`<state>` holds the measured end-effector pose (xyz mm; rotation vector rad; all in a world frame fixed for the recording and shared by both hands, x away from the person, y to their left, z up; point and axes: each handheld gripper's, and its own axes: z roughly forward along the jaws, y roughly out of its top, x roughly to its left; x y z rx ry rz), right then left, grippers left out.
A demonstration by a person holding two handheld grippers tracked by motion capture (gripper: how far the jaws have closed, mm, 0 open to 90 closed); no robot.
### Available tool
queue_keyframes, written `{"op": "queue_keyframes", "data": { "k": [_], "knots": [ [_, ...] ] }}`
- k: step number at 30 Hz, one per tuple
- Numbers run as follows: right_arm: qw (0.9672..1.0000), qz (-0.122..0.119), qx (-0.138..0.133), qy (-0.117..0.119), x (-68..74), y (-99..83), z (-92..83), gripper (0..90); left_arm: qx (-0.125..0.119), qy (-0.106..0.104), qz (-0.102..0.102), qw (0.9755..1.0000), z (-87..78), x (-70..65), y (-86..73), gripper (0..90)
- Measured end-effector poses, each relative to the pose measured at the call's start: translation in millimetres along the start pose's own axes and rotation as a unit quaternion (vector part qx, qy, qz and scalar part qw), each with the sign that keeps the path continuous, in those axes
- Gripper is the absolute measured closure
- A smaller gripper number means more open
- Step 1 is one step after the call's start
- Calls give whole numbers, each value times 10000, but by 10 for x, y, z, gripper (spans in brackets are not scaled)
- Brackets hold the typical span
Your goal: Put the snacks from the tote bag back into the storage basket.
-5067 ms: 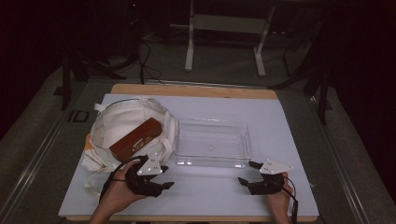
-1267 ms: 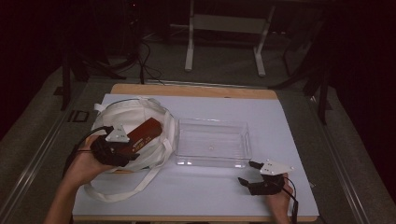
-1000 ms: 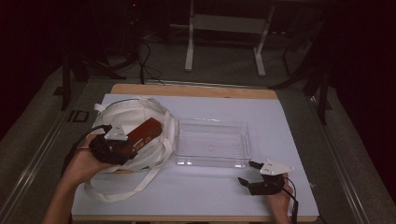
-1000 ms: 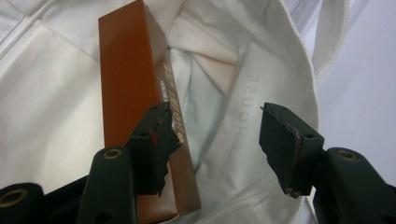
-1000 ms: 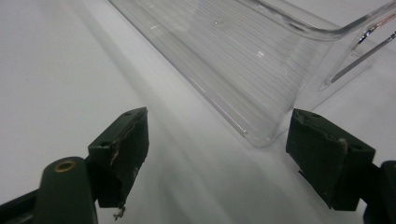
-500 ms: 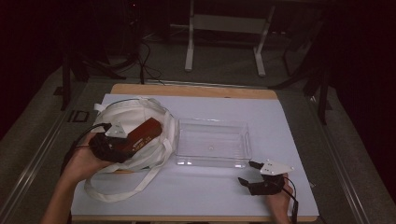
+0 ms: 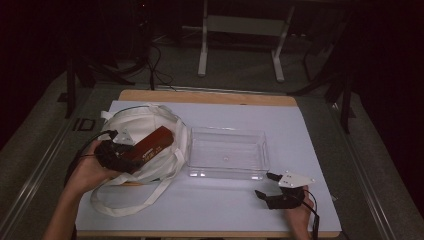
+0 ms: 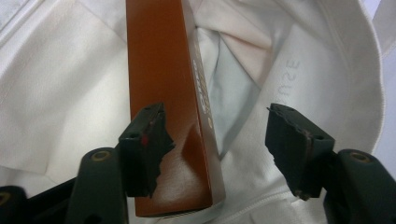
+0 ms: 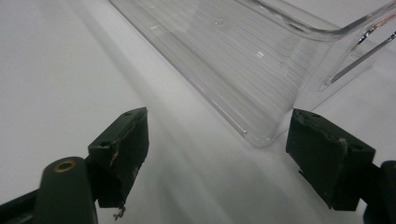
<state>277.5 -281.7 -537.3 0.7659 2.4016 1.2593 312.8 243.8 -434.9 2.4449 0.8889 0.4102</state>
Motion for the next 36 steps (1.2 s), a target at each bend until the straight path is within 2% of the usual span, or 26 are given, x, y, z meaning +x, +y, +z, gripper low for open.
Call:
{"op": "queue_keyframes", "data": {
  "k": [10,11,15,23,30,36],
  "knots": [
    [10000,-1,2,-1,0,0,0,213,229,28,-289,9993,97,111,-20,330],
    [10000,2,-2,2,0,0,0,212,339,54,-291,9990,117,134,-24,330],
    [10000,4,-1,4,-1,0,0,212,439,-14,-410,9982,156,210,-36,319],
    [10000,0,4,1,0,0,0,211,549,-114,-431,9975,181,256,-17,332],
    [10000,-4,-3,3,0,0,0,211,764,-110,-591,9953,229,334,-20,325],
    [10000,-6,-2,-1,2,0,-1,211,1008,-283,-632,9925,300,371,-38,326]
  ]
}}
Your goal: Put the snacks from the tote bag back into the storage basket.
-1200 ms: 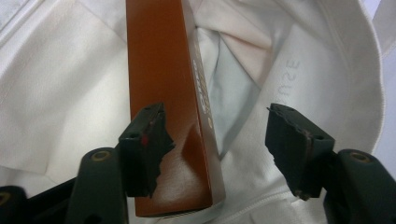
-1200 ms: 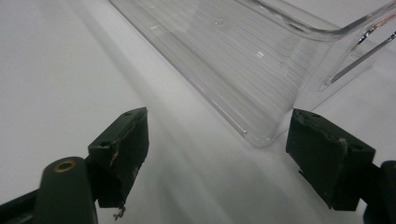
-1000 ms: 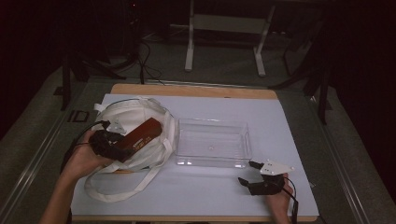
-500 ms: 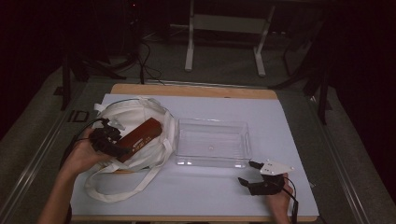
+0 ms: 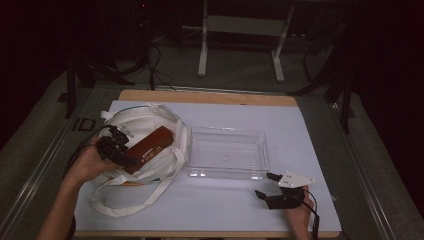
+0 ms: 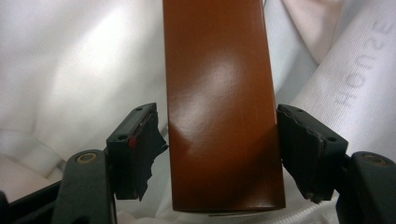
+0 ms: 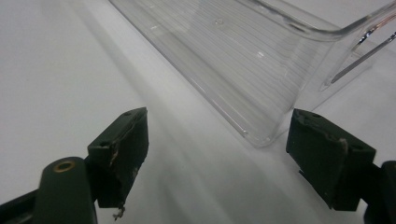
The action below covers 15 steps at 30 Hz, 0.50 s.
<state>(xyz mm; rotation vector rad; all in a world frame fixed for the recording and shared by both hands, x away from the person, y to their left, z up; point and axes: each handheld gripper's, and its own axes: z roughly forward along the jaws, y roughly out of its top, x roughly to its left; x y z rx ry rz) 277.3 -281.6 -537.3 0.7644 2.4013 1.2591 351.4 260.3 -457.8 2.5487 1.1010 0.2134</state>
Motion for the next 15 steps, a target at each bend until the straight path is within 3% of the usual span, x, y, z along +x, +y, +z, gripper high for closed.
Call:
{"op": "queue_keyframes", "data": {
  "k": [15],
  "knots": [
    [10000,-5,5,-3,2,0,0,207,683,-320,-14,9971,224,36,68,372]
  ]
}}
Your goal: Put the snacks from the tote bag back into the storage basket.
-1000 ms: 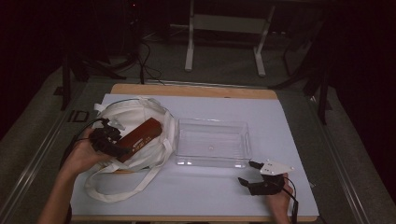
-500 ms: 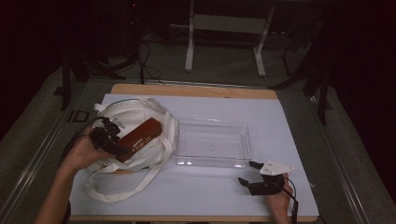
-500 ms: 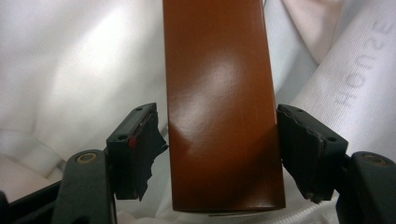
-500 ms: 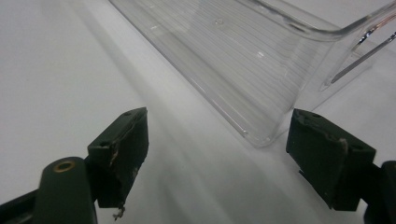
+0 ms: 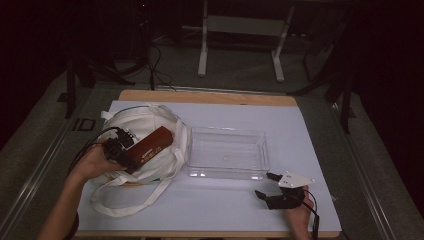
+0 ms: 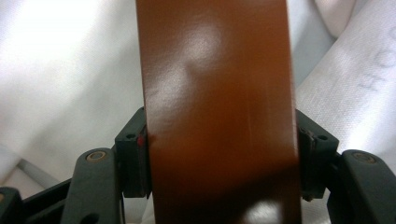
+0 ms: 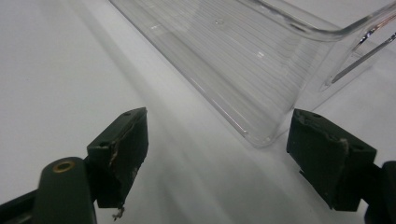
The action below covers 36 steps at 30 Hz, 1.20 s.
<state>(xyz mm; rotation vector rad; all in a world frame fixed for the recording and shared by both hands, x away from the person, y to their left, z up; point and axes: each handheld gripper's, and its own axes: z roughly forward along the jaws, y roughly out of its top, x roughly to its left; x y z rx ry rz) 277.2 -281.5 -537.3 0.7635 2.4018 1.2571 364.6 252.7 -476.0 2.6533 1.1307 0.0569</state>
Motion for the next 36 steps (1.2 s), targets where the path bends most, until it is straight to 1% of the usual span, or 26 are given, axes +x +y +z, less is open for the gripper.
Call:
{"op": "queue_keyframes", "data": {
  "k": [5,10,13,16,21,22,23,24,27,32,36],
  "knots": [
    [10000,-15,7,3,2,1,2,204,123,-65,-46,9999,20,17,24,378],
    [10000,-19,8,-1,3,1,1,203,269,-155,-49,9995,86,30,44,383],
    [10000,-11,6,2,3,0,1,204,352,-138,-5,9993,88,21,58,403],
    [10000,-7,4,3,2,0,0,203,433,-52,64,9990,87,-3,82,413],
    [10000,-9,0,4,2,0,0,204,321,-22,95,9994,58,-16,59,427],
    [10000,-6,3,4,2,0,0,203,300,-43,97,9995,48,-20,52,431],
    [10000,-6,3,5,2,0,0,203,266,-47,149,9995,40,-17,46,433],
    [10000,-7,5,5,2,0,1,203,248,-45,149,9996,30,-19,41,435],
    [10000,-8,6,5,2,1,1,203,195,3,182,9996,4,-16,31,438],
    [10000,-13,6,5,2,1,1,203,125,44,160,9998,-28,-7,23,440],
    [10000,-9,6,4,2,1,1,203,25,83,217,9997,-92,-26,26,442]
  ]
}}
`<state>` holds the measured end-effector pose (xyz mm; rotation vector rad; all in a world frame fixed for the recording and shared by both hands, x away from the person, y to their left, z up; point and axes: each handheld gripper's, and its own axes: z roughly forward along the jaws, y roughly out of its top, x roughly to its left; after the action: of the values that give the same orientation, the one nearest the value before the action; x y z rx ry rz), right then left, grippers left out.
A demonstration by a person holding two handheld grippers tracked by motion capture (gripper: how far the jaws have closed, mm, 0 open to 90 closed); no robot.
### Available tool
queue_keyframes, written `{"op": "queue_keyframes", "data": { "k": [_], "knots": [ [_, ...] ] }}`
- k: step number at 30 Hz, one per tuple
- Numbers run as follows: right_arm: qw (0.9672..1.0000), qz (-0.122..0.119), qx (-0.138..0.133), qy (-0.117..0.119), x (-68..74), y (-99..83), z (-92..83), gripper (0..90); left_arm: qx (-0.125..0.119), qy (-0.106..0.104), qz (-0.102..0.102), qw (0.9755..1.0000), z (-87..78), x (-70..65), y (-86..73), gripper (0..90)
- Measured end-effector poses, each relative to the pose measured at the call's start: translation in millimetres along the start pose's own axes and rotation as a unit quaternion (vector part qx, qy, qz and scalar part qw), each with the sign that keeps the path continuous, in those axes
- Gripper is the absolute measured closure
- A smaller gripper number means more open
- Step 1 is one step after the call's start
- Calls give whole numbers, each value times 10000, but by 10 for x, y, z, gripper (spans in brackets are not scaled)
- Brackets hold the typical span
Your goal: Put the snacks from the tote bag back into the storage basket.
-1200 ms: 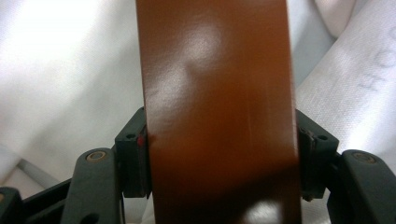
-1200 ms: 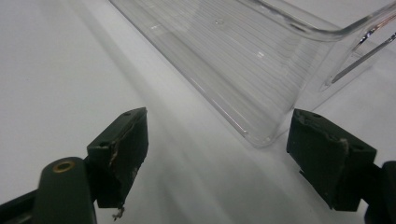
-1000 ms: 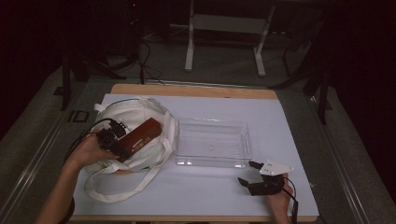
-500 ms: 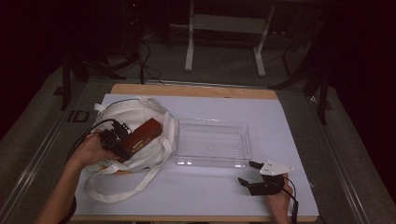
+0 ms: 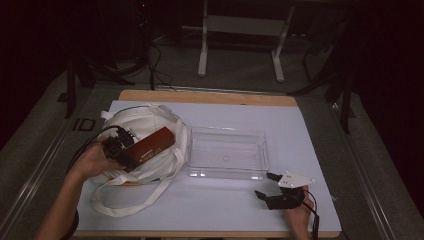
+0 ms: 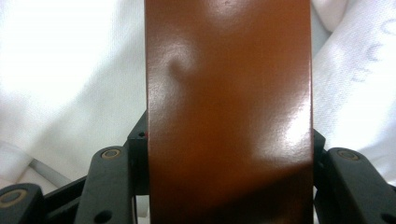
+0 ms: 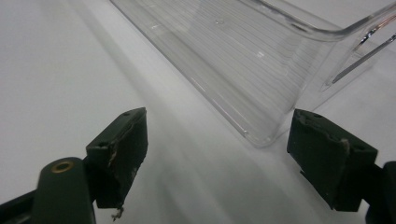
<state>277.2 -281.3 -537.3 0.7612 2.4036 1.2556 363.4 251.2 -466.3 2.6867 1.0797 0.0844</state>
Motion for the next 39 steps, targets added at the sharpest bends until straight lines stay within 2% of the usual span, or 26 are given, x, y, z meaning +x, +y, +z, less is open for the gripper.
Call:
{"op": "queue_keyframes", "data": {
  "k": [8,17,31,39],
  "knots": [
    [10000,2,-1,0,0,0,0,204,-87,40,-19,10000,-112,17,-2,442],
    [10000,-12,-10,-1,0,-1,-1,204,-354,54,-101,9993,-260,59,-53,441],
    [10000,-14,-18,-5,1,-1,-4,204,-620,225,65,9978,-475,21,-66,440],
    [10000,-21,-22,-7,1,-1,-5,204,-731,243,162,9969,-575,-9,-35,440]
  ]
}}
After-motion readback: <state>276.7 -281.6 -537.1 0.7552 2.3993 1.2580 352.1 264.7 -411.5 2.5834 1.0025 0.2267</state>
